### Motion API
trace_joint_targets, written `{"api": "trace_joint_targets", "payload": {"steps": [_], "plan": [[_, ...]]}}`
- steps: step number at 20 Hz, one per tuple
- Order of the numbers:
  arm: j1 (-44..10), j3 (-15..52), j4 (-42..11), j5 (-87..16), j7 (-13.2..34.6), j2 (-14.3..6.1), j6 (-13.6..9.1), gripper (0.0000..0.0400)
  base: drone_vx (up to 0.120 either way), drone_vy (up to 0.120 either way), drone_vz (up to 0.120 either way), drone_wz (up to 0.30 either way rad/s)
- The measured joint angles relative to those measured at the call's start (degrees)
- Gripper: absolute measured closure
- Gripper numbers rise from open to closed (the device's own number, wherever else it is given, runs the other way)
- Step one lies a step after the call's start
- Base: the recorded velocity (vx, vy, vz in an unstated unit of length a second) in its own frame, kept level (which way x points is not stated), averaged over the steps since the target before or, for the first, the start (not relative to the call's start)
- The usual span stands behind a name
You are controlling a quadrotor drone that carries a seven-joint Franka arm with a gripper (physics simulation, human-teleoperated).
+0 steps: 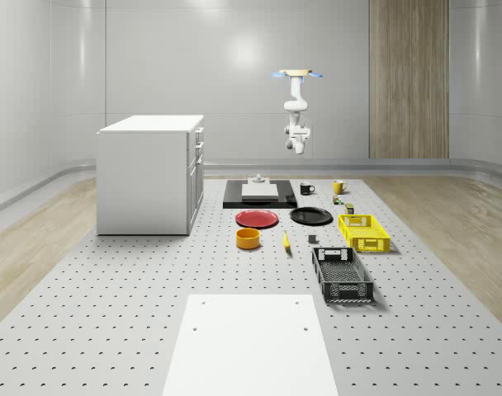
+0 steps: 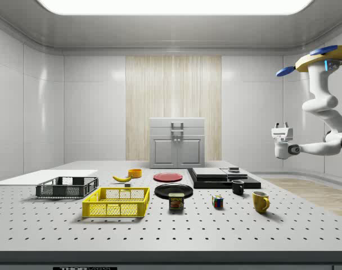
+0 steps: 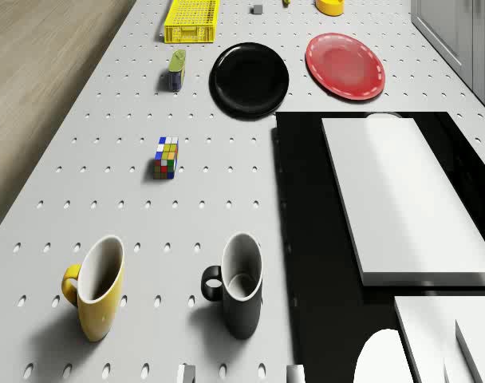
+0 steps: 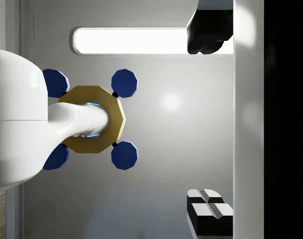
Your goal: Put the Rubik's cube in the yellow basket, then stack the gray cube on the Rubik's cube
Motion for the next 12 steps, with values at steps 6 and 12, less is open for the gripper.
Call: {"api": "trace_joint_targets", "payload": {"steps": [6, 12], "plan": [[-0.2, 0.1, 7.3, 0.1, -0.1, 1.4, -5.6, 0.0, 0.113, 0.12, 0.0, 0.0], [-0.3, 0.1, 13.5, 0.1, -0.1, 3.7, -9.3, 0.0, 0.12, 0.12, 0.0, 0.0]]}}
